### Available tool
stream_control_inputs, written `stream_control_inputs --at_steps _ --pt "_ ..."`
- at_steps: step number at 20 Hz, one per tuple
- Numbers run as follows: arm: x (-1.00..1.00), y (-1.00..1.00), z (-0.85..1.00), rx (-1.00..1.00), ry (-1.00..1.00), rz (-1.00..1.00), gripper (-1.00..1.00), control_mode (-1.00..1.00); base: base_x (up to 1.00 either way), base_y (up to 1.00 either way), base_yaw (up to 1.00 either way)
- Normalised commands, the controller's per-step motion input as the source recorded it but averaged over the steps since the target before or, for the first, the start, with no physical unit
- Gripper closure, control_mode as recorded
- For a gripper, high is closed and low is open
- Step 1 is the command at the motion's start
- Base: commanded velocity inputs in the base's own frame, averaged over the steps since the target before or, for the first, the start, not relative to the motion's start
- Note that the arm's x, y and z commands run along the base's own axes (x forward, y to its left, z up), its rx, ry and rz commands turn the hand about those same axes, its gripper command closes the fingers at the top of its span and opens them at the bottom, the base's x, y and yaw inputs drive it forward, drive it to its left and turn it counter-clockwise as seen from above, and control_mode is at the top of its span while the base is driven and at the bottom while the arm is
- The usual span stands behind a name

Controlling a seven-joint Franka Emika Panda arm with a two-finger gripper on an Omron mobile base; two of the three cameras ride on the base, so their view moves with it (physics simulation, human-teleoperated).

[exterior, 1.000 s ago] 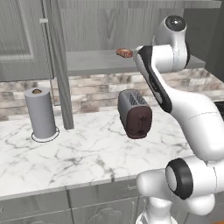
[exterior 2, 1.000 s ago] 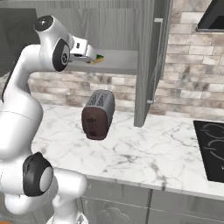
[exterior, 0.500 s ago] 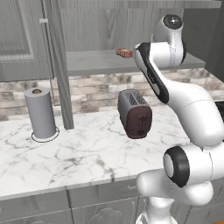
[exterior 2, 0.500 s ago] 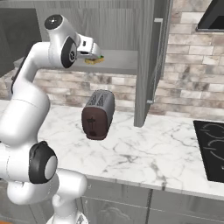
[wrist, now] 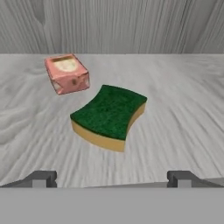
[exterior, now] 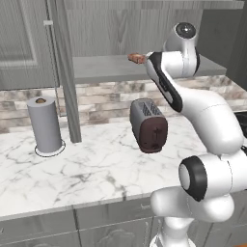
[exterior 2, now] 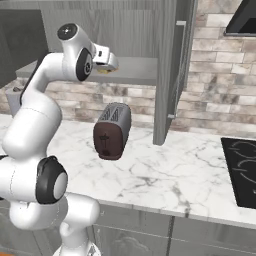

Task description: Locate and retrieve the bar soap and sponge from the cabinet. Place them next to the sink.

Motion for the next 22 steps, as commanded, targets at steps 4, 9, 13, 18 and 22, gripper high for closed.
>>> stream_control_inputs --at_steps 4,9,13,18,22 --pt "0.2 0.0 0.02 -0.02 0.02 0.04 -1.0 -1.0 0.0 0.0 0.0" --pt "0.25 -0.06 0.01 -0.01 0.02 0.05 -1.0 -1.0 0.0 0.0 0.0" --pt "0.27 -0.08 0.0 0.0 0.0 0.05 -1.0 -1.0 0.0 0.0 0.0" --pt "0.18 -0.01 0.0 0.0 0.02 0.02 -1.0 -1.0 0.0 0.0 0.0" --pt "0.03 0.0 0.0 0.0 0.06 0.0 -1.0 -1.0 0.0 0.0 0.0"
